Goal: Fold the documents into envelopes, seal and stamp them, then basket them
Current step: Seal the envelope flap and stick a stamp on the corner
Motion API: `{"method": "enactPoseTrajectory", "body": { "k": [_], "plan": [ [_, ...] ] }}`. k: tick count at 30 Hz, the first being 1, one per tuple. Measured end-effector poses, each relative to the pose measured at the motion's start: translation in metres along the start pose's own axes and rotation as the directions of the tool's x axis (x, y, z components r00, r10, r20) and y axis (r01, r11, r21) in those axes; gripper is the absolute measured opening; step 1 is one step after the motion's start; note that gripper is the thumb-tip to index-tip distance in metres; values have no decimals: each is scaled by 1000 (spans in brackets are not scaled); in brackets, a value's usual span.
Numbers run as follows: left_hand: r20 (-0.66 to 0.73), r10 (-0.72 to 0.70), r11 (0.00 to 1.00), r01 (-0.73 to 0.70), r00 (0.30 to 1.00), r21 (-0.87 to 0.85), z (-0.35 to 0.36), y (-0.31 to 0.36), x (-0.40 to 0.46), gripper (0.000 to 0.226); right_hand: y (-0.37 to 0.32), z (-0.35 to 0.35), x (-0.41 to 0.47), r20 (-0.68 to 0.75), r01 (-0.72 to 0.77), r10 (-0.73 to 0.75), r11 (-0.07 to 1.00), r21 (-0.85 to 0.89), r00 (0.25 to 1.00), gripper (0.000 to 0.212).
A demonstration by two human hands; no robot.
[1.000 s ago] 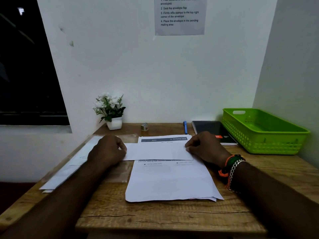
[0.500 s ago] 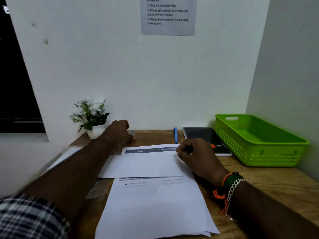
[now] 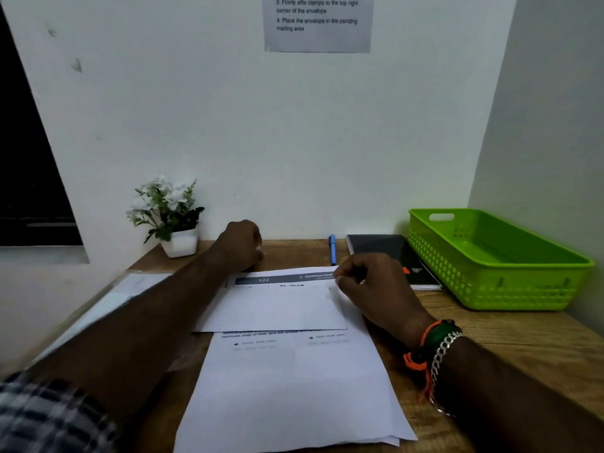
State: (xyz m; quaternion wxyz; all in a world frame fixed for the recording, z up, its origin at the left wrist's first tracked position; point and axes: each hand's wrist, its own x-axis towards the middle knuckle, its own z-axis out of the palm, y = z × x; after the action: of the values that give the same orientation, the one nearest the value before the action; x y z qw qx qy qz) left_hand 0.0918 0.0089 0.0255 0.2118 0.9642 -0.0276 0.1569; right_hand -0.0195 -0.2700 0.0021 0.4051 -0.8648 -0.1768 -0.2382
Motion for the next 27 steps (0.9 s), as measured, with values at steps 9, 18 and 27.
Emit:
{"method": "enactPoseTrajectory", "body": {
  "k": [9,18,27],
  "plan": [
    [20,219,819,-172,976,-547,-35,63,-145,30,-21,1,-8,124,-141,99,903,405,987,18],
    [21,268,688,-176,963,-704,-20,67,-163,49,-35,-5,-19,269,-188,46,825,533,962,10],
    [-9,225,670,-161,974,-725,-13,59,-157,56,-36,-6,-18,279,-199,55,829,522,959,4]
  ]
}}
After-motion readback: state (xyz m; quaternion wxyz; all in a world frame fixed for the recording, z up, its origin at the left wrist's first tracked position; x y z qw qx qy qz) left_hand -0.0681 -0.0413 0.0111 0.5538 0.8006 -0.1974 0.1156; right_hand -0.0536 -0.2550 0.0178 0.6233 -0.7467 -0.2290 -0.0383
